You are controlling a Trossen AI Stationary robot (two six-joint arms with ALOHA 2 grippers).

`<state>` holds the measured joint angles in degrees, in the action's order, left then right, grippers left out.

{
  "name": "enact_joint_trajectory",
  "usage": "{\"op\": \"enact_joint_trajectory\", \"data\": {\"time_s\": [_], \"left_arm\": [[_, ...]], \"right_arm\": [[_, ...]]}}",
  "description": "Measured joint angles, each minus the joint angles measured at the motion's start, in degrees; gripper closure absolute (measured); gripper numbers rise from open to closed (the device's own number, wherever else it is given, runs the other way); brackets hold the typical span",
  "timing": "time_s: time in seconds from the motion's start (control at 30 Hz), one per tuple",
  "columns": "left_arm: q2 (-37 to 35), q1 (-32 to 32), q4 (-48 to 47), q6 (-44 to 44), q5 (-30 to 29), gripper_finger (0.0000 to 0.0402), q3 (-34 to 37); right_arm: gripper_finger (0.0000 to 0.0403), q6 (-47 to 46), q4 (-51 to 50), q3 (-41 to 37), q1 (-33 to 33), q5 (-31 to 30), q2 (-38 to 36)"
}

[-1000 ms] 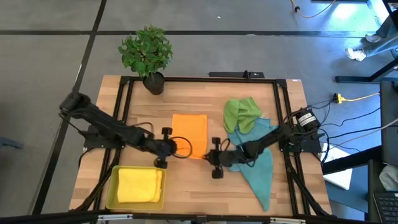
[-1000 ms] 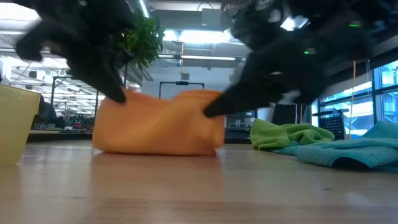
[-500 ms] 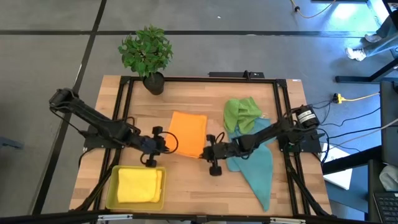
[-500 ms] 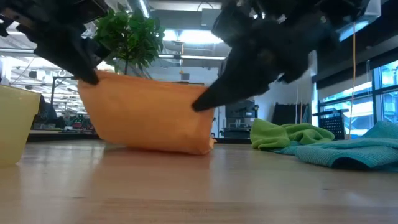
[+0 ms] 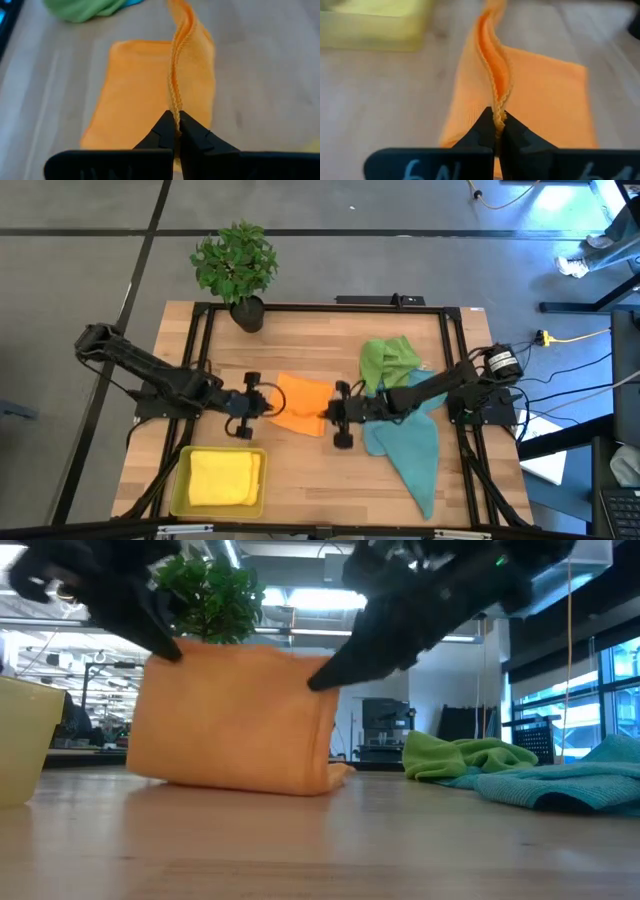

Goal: Fold microfiber towels
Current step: Fold the orange microfiber cloth

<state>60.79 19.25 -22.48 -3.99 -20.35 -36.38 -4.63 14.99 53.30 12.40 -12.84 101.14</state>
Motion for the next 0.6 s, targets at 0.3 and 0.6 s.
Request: {"op": "enact_joint_trajectory", "data": {"time_s": [0.3,0.6], "left_arm": [[-0.16,-18.74,1.56,10.37,10.40,0.0402,1.99],[-0.04,-33.60,13.49,16.95,24.41,0.0402,8.32]], "right_arm": [[0.0398,-4.17,-0.27,-3.32,-9.17,0.24,0.02],[0.0398,-6.05,3.91,-6.62,-12.37,0.80,1.99]]}}
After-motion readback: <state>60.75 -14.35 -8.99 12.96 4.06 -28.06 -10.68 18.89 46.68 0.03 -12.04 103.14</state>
